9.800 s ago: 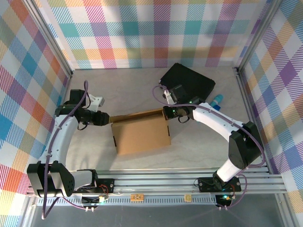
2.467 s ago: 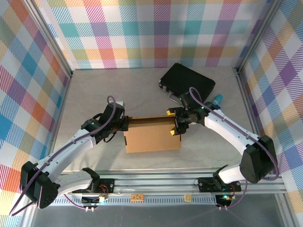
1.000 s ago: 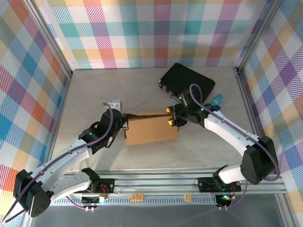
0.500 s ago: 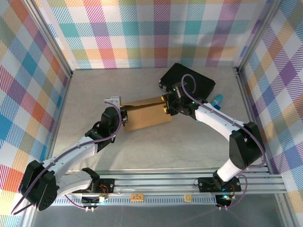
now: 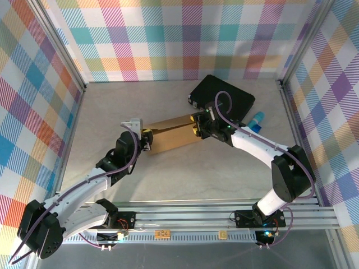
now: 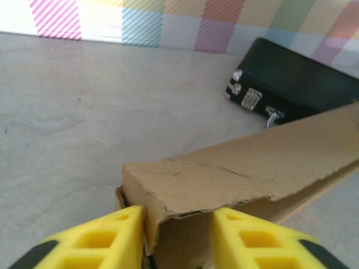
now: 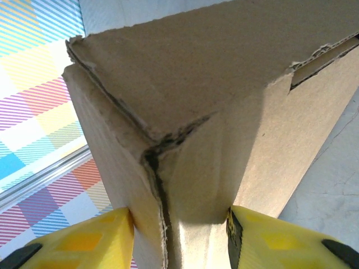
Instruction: Fold the paper box
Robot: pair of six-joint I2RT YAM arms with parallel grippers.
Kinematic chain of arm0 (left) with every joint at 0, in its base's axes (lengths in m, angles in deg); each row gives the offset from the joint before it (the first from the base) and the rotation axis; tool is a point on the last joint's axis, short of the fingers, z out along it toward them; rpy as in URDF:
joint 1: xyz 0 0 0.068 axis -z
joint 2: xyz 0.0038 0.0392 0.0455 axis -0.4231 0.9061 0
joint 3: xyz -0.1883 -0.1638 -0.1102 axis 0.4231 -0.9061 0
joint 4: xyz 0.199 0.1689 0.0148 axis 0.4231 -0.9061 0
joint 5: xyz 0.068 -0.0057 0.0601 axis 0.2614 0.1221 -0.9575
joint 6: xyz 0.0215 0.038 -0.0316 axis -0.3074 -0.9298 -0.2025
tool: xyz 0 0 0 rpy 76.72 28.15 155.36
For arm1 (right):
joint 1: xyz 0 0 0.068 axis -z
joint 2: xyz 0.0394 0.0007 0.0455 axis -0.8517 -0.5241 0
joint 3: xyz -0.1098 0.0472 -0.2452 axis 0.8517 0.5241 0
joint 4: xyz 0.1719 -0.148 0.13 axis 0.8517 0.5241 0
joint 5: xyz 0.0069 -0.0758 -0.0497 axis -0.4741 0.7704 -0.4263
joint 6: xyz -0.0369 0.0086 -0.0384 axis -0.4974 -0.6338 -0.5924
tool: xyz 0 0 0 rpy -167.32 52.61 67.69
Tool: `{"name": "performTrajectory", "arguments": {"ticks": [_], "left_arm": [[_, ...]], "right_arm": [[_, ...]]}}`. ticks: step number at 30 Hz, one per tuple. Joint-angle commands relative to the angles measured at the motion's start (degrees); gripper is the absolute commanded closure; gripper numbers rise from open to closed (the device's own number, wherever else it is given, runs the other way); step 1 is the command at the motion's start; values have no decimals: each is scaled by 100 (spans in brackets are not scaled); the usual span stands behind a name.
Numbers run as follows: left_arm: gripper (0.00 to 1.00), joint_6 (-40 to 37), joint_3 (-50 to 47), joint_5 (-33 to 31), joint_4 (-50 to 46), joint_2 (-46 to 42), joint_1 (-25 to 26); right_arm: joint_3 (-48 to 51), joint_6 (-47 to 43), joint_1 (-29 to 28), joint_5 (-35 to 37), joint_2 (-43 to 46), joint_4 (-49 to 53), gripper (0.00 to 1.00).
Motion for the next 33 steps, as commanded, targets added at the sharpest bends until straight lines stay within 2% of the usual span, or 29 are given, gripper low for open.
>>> {"name": "performTrajectory", "arguments": {"ticks": [1,5,7,9,11,13,15,18,26,31,33], "left_arm": [[58,542,175,541,-468,-222,61],[43,1518,424,900,-1284,-447,65],[35,2282,554,838,-1628,-693,69],[28,3265,957,704,-2445,-776,12],[28,4008,1448,979,-3185,-610,-223],[28,4562,1751,1581,-3500,-390,-602],[29,5124,1802,2325,-3387,-177,-1061],[30,5656,1812,3080,-2937,203,-1520],[41,5968,1710,3294,-2403,826,-1627],[49,6028,1367,3143,-2512,723,-1651],[58,6029,1225,3067,-2575,630,-1704]], "right_arm": [[220,-18,-45,1,-88,353,54],[150,0,-45,4,-160,383,54],[126,-8,-42,-7,-190,416,54],[126,5,-36,-20,-211,424,54],[152,-4,-36,-33,-207,440,54],[179,-17,-25,-46,-211,467,54],[222,-14,-2,-84,-212,460,55],[256,-55,42,-110,-177,495,55],[293,-68,104,-218,-227,473,55],[293,-57,104,-252,-284,437,55],[292,-41,105,-277,-312,424,55]]}}
